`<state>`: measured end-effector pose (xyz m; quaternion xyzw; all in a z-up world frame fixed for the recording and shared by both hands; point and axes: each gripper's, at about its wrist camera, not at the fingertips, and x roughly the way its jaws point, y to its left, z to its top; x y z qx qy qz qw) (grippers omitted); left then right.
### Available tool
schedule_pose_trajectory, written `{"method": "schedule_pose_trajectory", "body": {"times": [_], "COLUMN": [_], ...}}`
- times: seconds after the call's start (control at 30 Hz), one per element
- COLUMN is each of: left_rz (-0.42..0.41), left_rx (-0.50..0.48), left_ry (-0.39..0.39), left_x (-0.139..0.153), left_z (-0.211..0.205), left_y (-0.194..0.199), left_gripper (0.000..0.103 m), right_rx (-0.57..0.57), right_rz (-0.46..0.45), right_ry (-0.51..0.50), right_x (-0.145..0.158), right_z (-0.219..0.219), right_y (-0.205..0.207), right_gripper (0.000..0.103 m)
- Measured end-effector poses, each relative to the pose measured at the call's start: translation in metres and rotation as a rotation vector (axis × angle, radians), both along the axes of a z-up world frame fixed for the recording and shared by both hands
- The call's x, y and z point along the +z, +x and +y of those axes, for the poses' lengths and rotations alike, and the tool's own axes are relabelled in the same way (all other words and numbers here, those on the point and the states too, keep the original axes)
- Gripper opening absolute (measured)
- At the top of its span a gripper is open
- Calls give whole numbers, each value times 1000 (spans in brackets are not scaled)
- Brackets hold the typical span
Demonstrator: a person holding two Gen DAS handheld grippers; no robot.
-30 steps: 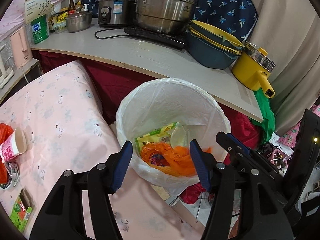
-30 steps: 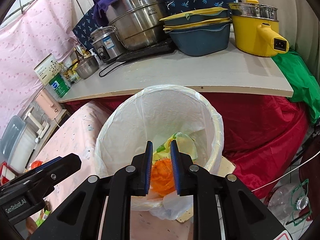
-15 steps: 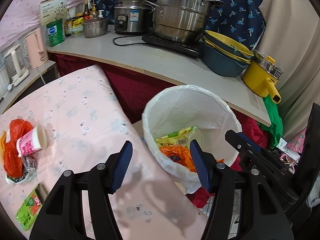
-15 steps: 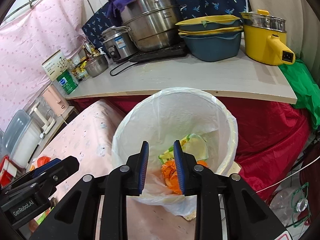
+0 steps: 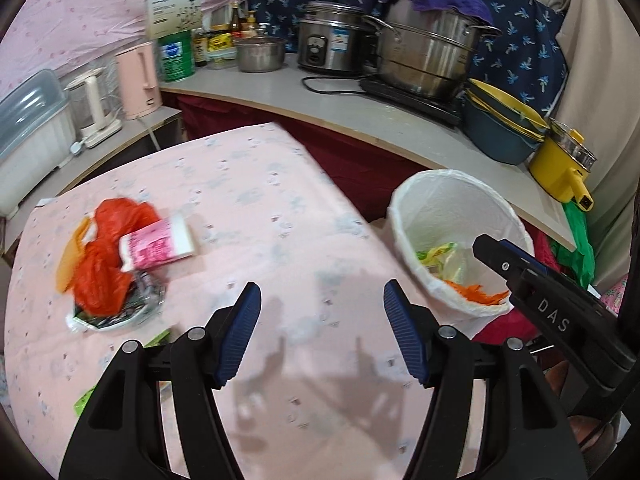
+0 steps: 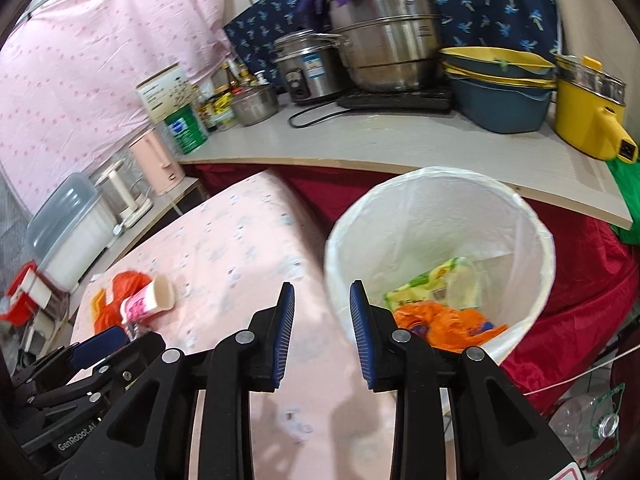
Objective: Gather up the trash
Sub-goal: 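Move both open tools back from the bin to the trash pile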
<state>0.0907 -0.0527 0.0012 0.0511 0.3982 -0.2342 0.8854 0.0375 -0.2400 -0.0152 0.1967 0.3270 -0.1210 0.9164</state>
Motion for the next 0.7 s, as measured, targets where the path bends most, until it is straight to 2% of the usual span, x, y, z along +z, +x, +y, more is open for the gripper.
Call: {"method": "schedule_pose_trajectory", "body": {"times": [0.2, 0.3, 0.63, 0.7], "left_rz": [-5, -3, -20, -10], "left_rx": [64, 87, 115, 112], "left_ry": [26, 44, 192, 210], "left_x": [-7, -14, -53, -62], "left_z": [46, 70, 151, 165], "left_y": [-2, -6, -19, -22], "left_gripper": [61, 66, 68, 73], "right_rx": [88, 126, 241, 264], "right_rz": [8, 16, 76, 95], "right_ry": [-8, -9, 2, -3], "right_x": [2, 1, -21, -29], "right_z": [45, 66, 130, 143], "right_y": [9, 12, 13, 14], "right_gripper": [32, 33, 33, 33]}}
